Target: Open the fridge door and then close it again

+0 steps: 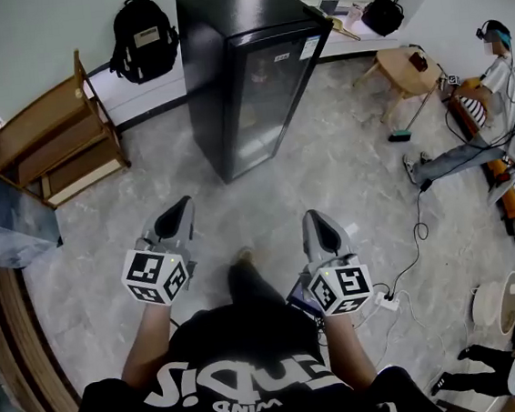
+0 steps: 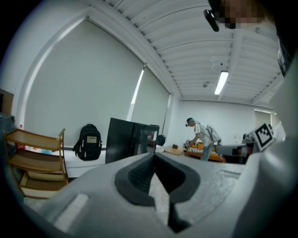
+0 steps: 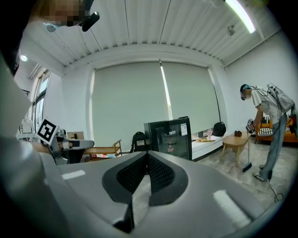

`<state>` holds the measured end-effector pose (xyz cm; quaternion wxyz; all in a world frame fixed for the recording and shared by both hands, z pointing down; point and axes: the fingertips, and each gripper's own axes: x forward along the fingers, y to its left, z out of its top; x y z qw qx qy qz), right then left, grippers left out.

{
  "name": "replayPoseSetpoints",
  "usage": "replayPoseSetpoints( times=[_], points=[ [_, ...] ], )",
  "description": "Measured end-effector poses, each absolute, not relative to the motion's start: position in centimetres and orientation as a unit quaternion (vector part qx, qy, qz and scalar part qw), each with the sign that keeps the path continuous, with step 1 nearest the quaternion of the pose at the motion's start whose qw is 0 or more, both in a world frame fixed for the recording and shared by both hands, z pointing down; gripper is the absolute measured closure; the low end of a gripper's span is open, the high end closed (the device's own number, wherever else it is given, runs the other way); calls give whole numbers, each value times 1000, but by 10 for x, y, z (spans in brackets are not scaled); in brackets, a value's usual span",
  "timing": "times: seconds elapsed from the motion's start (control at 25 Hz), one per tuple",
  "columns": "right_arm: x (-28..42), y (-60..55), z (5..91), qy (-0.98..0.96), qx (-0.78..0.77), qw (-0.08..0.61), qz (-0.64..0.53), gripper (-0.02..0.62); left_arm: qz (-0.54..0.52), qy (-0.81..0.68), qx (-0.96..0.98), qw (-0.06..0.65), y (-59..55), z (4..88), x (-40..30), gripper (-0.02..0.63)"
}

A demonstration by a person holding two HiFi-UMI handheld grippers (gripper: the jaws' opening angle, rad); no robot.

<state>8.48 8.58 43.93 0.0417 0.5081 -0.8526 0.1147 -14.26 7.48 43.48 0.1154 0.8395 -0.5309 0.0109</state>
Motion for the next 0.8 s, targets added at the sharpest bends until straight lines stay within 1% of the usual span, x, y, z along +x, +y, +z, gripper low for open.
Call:
replayPoseSetpoints(
  times=[0.56,0.8],
  points=[
    [104,-58,430,-881,456,43,116,598,13,-575,812,101,-41,419,-118,605],
    [99,-95,430,-893,433,45,116,597,4,-589,802,101,-70,415,-117,604]
  ],
)
